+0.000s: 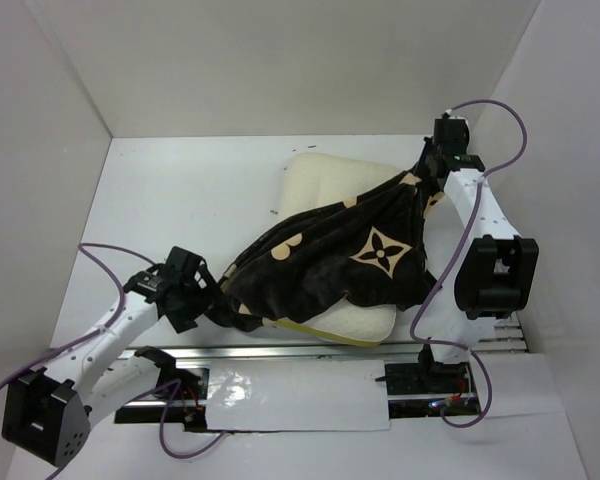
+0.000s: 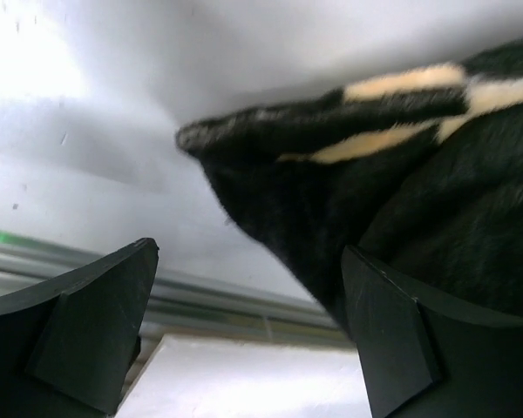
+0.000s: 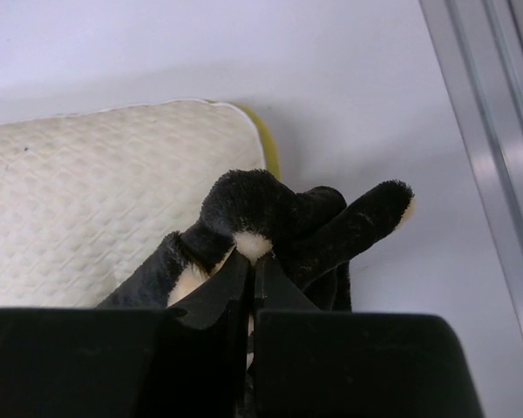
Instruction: Put the pillow into the pillowcase
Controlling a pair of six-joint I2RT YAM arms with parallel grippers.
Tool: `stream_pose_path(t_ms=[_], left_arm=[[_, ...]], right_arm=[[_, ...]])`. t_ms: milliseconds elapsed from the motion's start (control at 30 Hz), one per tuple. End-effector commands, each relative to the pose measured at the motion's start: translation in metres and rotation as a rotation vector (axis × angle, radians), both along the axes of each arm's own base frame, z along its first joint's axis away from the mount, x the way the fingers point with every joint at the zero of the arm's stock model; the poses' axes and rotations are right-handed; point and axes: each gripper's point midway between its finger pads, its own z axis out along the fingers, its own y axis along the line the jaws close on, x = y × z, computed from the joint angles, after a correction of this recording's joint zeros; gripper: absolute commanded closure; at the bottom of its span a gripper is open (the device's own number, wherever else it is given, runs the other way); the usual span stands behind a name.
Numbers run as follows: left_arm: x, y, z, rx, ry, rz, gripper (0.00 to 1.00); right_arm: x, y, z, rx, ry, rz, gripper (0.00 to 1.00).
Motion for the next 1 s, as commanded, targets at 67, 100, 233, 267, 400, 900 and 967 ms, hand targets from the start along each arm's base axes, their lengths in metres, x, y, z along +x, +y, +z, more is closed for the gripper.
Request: stream_pose_path(t_ms=[67, 100, 233, 267, 400, 900, 967], left_arm=[[0.033, 0.0, 0.0, 0.041, -0.08, 0.022, 0.0], [0.034, 0.001, -0.008, 0.06, -0.053, 0.024, 0.0], [0.034, -0.001, -0.026, 0.087, 0.024, 0.02, 0.13], [0.036, -0.002, -0.026, 0.09, 0.03, 0.02, 0.13], [0.043, -0.007, -0.03, 0.117, 0.038, 0.02, 0.47], [0.171, 0.069, 0.321, 0.422, -0.838, 0.335, 1.0], [0.156, 0.094, 0.398, 0.419, -1.005, 0.44, 1.0]], right_arm=[[0.019, 0.008, 0.036, 0.003, -0.124, 0.043, 1.0], [0.019, 0.008, 0.036, -0.004, -0.123, 0.048, 1.0], [0.016, 0.008, 0.045, -0.005, -0.143, 0.048, 1.0], [0.016, 0.008, 0.045, -0.005, -0.143, 0.048, 1.0], [0.013, 0.007, 0.057, 0.005, -0.174, 0.058, 1.0], [-0.029, 0.002, 0.274, -0.131, -0.65, 0.079, 1.0], [-0.06, -0.009, 0.321, -0.169, -0.757, 0.013, 1.0]])
